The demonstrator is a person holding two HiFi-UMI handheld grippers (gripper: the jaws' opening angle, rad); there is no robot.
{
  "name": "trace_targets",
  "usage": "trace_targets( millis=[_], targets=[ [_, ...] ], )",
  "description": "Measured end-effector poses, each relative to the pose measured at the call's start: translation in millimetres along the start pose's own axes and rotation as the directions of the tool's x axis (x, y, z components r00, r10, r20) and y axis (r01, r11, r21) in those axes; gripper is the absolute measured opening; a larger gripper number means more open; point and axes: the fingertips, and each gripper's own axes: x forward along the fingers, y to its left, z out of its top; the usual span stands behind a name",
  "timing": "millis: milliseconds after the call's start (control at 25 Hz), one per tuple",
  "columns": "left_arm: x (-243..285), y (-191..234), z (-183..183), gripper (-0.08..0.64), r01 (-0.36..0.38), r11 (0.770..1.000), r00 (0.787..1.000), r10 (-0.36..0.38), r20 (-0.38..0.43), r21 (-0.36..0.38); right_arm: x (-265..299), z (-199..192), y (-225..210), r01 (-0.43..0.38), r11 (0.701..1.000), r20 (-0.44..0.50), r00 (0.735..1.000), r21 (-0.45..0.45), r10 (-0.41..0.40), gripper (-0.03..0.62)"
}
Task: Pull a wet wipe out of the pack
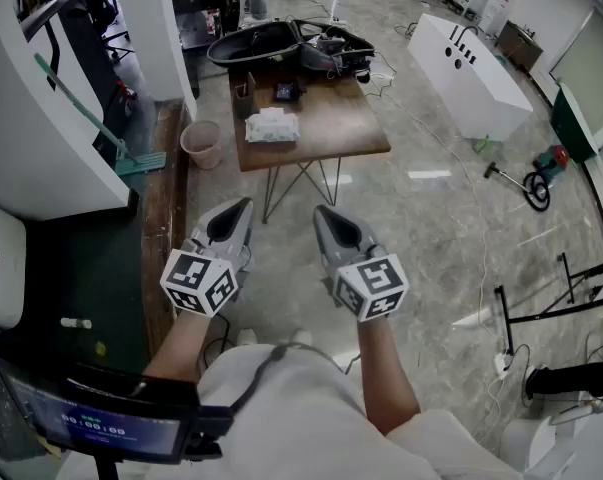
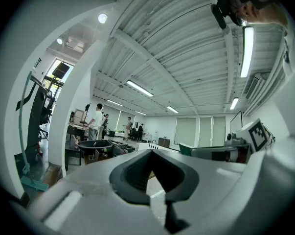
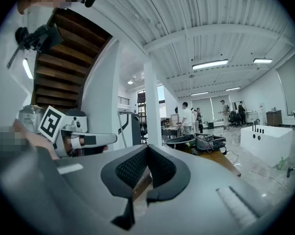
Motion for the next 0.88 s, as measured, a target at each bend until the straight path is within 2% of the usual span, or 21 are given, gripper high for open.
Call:
trace_targets(
  millis=[360, 880],
  targets=[
    [14, 3, -6, 0.003, -0.013, 1.000, 1.000, 0.013, -0.015, -0.011, 8, -5, -17, 0.007, 1.000, -0.011, 1.000, 0.029, -0.006, 0.009],
    [41, -6, -11, 0.003, -0.057, 0.998, 0.998, 0.057, -0.037, 0.013, 3, -10, -45, -0.048, 0.998, -0.018, 0.999, 0.046, 0.048, 0.009]
  ],
)
